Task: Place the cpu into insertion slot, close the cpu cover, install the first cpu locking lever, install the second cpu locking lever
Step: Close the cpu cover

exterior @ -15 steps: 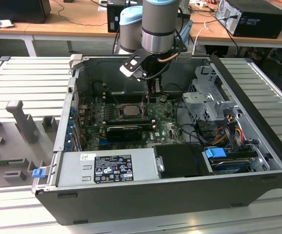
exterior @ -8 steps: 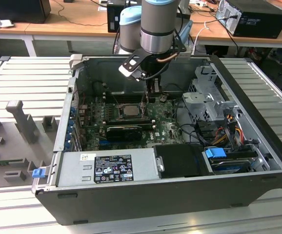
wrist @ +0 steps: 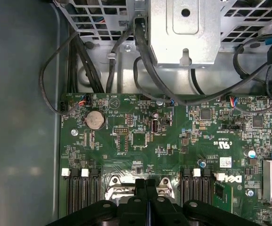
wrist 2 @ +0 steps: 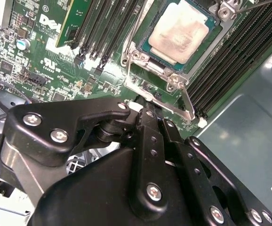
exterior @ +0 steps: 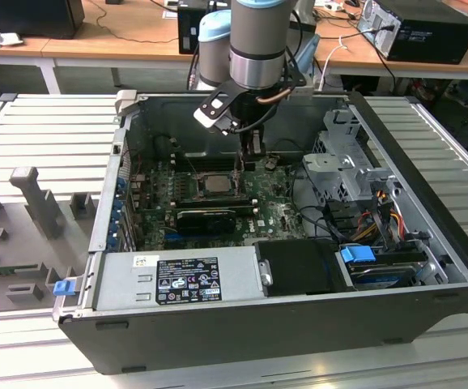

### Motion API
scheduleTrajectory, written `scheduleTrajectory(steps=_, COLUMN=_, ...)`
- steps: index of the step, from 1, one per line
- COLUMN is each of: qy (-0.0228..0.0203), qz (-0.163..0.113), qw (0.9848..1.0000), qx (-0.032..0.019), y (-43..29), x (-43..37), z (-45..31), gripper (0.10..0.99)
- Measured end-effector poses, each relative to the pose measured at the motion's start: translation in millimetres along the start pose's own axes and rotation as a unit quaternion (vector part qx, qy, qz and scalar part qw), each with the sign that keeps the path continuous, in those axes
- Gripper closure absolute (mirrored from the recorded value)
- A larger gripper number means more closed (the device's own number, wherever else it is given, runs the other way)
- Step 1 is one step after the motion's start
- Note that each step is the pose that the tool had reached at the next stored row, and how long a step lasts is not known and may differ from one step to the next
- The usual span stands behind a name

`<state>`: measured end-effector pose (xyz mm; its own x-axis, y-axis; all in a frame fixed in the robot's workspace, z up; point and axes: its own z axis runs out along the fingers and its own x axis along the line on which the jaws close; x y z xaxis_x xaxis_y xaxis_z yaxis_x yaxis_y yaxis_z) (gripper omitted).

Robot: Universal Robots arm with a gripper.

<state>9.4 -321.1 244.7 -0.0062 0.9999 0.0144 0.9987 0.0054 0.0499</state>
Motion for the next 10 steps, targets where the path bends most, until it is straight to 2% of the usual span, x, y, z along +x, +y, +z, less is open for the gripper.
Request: scheduleTrajectory(steps=10, qy=0.0, qz=0.0, qw=1.0, qx=0.0, y=-10.8, x=0.1, z=-0.6, gripper=0.98)
